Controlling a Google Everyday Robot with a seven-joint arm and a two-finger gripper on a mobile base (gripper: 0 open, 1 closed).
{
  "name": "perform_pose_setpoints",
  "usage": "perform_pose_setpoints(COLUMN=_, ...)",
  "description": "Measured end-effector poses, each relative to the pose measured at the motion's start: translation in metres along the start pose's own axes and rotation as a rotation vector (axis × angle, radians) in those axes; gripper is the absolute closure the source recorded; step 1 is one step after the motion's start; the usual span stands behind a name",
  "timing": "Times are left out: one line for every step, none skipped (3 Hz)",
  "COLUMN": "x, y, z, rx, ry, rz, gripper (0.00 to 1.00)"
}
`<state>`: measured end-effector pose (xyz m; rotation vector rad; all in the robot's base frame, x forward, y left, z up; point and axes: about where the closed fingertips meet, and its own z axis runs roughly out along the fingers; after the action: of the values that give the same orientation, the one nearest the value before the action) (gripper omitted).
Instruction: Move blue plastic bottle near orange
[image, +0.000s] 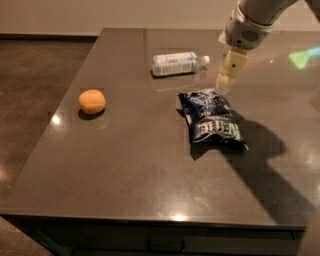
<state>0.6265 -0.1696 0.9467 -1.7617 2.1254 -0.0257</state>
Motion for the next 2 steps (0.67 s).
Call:
perform_pose_setpoints(x=-0.011, y=-0.031, z=0.027, rx=0.004, ry=-0.013, rz=-0.001, gripper=0.0)
perform_pose_setpoints(x=-0.024, y=-0.056, z=0.052, rx=0.015, ry=-0.024, rz=0.004, gripper=0.0)
